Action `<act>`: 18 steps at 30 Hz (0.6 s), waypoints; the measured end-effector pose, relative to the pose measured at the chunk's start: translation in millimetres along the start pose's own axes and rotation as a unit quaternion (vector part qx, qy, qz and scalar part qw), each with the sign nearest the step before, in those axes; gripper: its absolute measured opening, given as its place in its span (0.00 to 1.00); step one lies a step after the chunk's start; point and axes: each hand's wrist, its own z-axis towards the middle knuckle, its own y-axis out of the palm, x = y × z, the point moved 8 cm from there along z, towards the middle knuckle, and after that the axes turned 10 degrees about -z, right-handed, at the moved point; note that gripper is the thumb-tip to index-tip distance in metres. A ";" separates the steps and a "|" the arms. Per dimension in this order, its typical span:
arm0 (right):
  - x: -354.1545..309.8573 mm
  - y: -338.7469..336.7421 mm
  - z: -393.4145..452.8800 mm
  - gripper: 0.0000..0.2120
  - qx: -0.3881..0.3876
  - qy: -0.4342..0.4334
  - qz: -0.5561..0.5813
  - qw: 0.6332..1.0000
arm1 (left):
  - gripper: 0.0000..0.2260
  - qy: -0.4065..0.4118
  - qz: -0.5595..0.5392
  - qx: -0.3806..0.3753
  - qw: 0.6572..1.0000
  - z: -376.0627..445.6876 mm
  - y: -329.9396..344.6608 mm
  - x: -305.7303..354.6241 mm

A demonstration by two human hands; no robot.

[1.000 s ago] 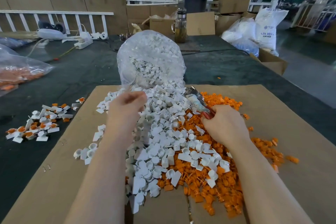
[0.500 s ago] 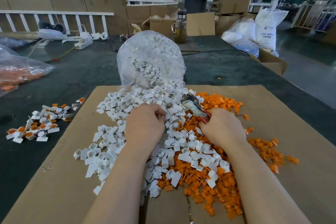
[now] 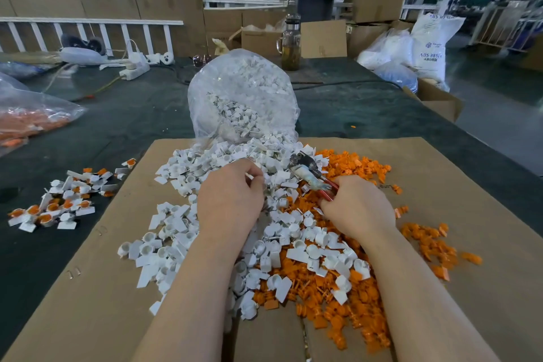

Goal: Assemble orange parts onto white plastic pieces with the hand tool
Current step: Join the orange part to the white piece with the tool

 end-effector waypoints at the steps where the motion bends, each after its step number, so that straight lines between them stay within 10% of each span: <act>1: -0.1 0.2 0.3 0.07 0.001 -0.002 0.001 1.000 | 0.05 -0.002 0.004 -0.003 1.000 0.7 0.3 -0.8; 18: -2.0 3.1 1.3 0.06 -0.017 -0.007 0.010 1.000 | 0.07 -0.031 -0.065 -0.019 0.997 0.2 5.8 -5.2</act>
